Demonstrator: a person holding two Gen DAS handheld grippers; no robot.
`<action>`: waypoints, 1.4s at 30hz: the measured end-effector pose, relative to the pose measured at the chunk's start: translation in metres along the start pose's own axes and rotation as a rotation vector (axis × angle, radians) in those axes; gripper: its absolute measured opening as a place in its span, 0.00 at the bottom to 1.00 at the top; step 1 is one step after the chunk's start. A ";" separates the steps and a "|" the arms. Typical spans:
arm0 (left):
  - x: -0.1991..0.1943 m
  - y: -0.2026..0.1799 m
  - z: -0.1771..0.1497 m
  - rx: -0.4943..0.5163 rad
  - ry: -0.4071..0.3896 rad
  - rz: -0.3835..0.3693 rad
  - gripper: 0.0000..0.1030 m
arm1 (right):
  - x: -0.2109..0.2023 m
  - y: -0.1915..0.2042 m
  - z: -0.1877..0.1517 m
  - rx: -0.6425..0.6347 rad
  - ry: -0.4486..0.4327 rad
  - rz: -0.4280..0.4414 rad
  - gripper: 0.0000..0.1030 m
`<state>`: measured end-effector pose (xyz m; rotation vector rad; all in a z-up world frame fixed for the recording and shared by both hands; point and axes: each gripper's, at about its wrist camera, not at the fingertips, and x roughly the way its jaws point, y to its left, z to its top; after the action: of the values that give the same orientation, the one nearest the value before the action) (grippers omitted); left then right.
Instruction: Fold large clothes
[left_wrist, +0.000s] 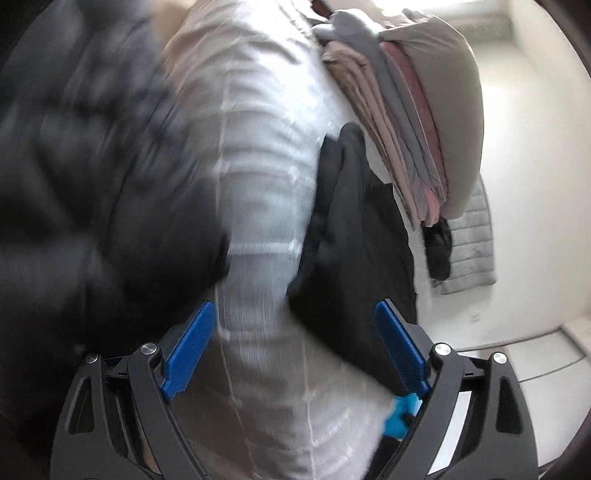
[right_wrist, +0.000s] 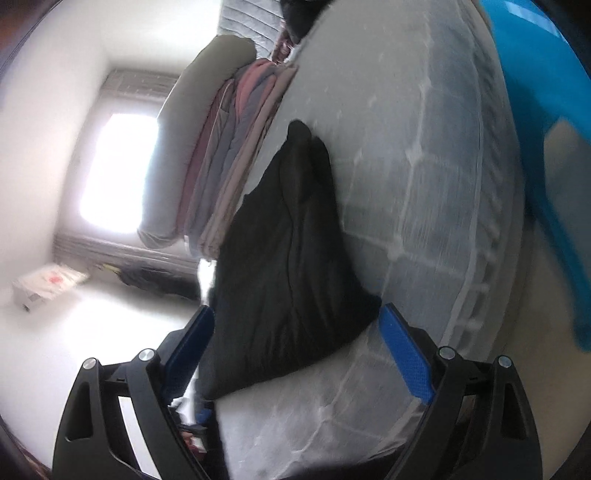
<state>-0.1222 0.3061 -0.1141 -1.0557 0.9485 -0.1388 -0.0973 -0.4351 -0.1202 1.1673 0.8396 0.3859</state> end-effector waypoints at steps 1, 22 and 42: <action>0.003 0.002 -0.004 -0.010 0.007 -0.004 0.82 | 0.003 -0.001 0.001 0.019 0.003 0.019 0.85; 0.076 -0.038 0.004 -0.090 -0.016 -0.029 0.82 | 0.019 -0.008 -0.019 0.110 0.096 0.152 0.85; 0.080 -0.037 0.008 -0.016 -0.031 0.014 0.38 | 0.063 -0.012 0.016 0.100 0.049 0.025 0.36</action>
<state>-0.0554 0.2508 -0.1313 -1.0626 0.9300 -0.1034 -0.0462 -0.4079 -0.1524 1.2662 0.8961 0.3981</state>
